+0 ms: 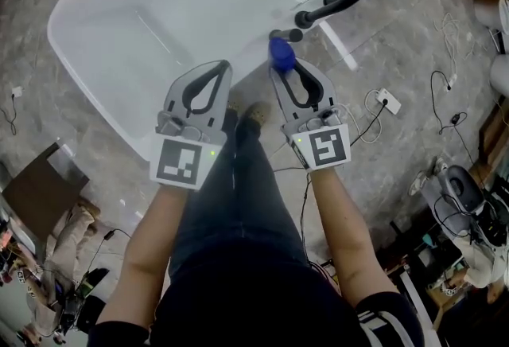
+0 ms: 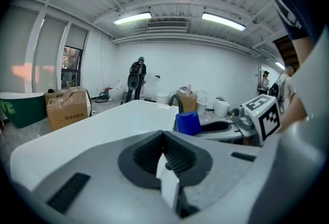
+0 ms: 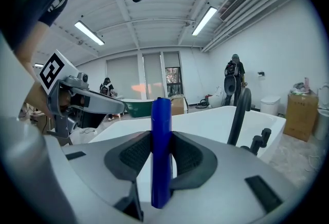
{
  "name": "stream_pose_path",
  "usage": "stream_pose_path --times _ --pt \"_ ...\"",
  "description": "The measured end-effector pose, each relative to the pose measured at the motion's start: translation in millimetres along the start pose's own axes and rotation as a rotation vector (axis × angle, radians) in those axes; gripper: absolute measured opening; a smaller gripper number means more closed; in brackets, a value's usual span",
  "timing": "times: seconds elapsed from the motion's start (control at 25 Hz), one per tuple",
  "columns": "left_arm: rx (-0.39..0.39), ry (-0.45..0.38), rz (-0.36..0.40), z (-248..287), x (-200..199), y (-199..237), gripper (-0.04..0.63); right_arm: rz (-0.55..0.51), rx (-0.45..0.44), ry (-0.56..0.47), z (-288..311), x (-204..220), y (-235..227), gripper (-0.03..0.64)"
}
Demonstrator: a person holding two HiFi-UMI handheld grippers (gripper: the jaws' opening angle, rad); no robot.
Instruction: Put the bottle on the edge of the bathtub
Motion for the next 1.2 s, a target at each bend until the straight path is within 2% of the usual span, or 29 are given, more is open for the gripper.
stream_pose_path --times 0.24,0.6,0.88,1.2 --pt "-0.002 0.033 -0.023 4 25 -4 -0.002 0.018 0.000 0.035 6 26 2 0.140" --pt "-0.002 0.039 -0.063 13 52 1 -0.002 0.042 0.013 0.088 27 57 5 0.138" --pt "-0.019 0.046 -0.071 22 65 -2 -0.002 0.000 -0.018 0.114 36 64 3 0.138" --pt "0.004 0.053 -0.044 18 75 -6 -0.002 0.002 -0.026 0.138 46 68 1 0.138"
Point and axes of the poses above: the fingertips, and each gripper's own axes: z forward along the fingers, y to its left, x out of its underside, the point moved 2 cm from there along -z, backward along the fingers, and after that the axes turned 9 degrees about -x, right-handed, at the moved point
